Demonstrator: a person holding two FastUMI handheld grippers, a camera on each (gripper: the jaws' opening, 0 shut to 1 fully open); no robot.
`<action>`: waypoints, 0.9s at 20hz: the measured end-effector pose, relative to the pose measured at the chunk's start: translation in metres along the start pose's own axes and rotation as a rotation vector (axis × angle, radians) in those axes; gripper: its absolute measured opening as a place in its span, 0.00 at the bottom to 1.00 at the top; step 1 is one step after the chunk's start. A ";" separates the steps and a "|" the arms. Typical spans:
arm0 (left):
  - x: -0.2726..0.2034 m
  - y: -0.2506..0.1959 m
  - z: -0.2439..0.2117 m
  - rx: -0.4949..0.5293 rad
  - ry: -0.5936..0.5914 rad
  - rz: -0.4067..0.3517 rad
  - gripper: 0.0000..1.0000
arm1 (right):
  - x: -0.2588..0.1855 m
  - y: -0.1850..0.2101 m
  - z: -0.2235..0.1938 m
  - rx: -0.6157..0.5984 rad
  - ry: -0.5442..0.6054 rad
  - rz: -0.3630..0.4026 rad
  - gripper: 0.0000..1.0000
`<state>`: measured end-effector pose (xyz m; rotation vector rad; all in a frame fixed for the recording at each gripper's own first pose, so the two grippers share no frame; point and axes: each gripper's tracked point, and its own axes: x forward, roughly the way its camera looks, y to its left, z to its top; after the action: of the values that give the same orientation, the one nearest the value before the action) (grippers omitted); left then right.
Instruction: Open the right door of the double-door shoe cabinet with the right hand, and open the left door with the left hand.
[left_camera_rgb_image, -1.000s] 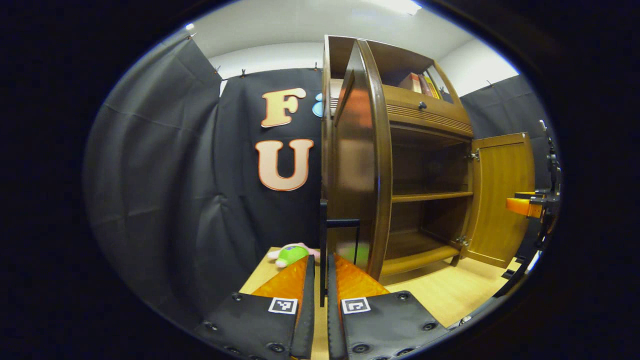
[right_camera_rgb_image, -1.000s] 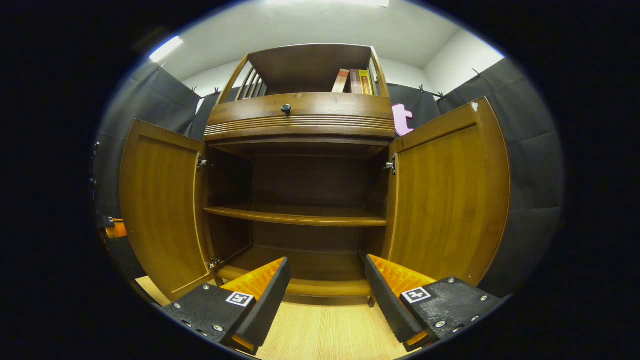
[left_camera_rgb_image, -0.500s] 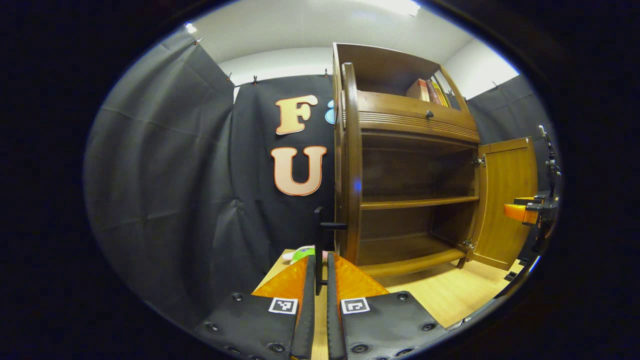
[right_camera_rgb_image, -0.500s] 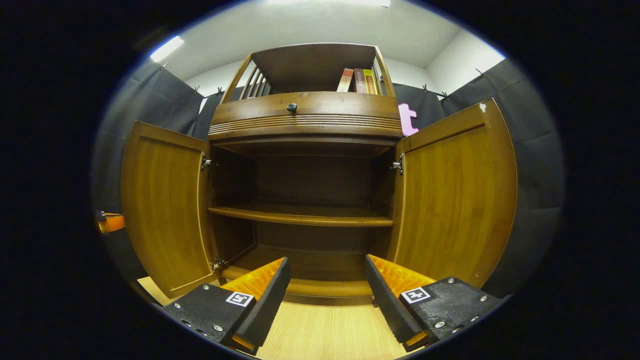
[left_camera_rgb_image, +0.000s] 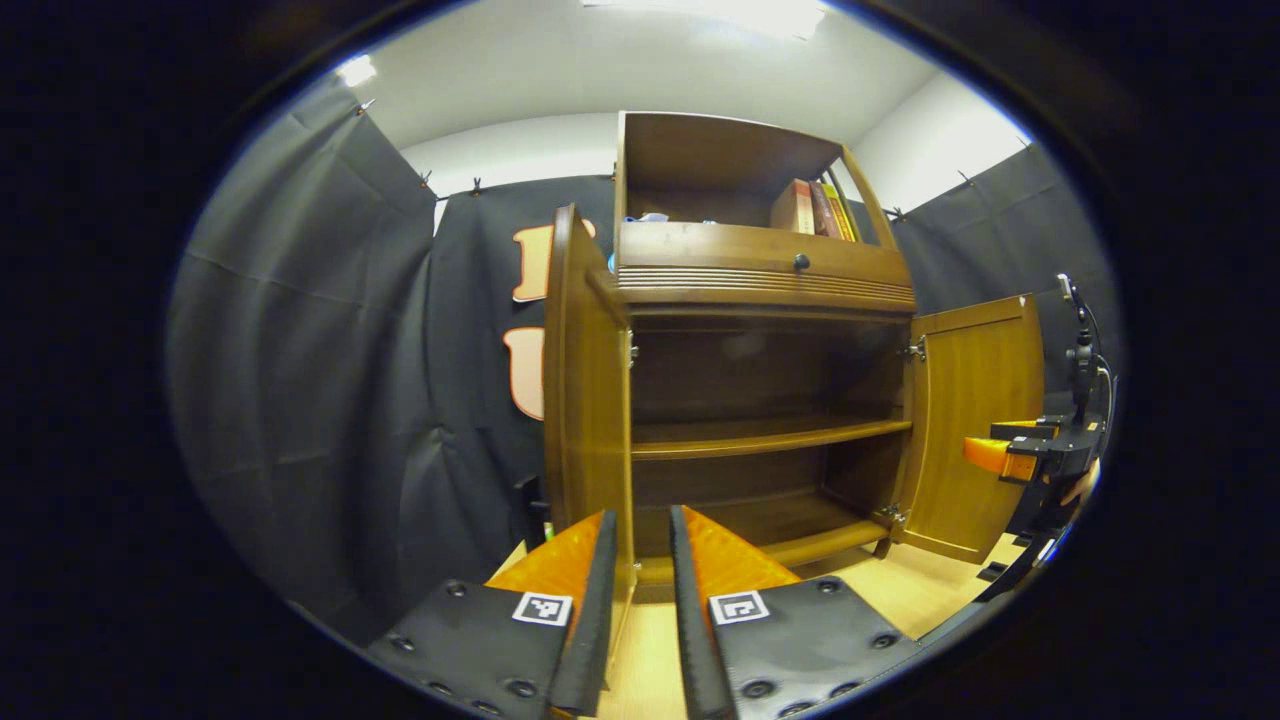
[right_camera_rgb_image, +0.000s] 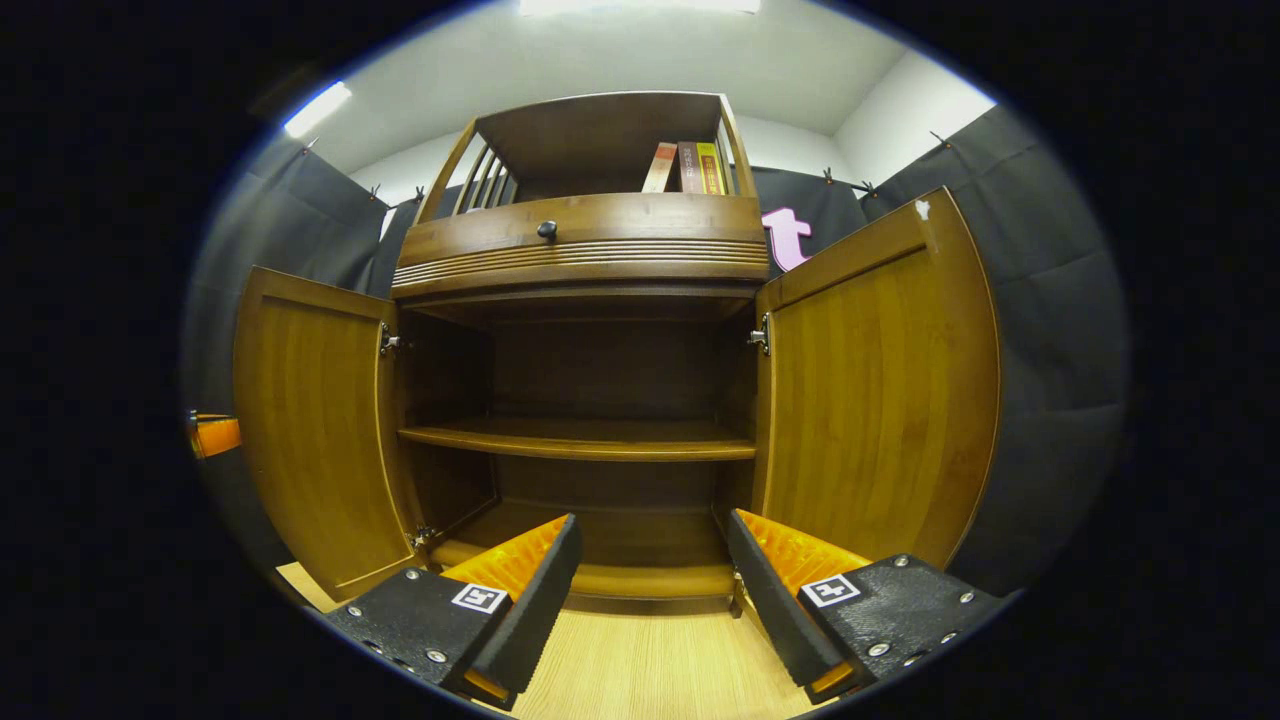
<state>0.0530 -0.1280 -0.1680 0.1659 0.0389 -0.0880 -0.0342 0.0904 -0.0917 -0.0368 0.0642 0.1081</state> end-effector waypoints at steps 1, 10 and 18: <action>0.001 -0.004 0.000 -0.007 0.003 -0.012 0.41 | 0.000 -0.002 0.002 0.003 -0.001 -0.001 0.91; 0.009 -0.010 0.007 -0.010 -0.022 -0.007 0.67 | 0.003 -0.016 0.022 0.012 -0.019 -0.003 0.92; 0.012 -0.018 0.004 -0.024 0.010 -0.034 0.89 | 0.002 -0.037 0.041 0.025 -0.038 -0.019 0.92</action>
<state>0.0636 -0.1472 -0.1677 0.1421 0.0523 -0.1211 -0.0258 0.0553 -0.0501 -0.0106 0.0275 0.0889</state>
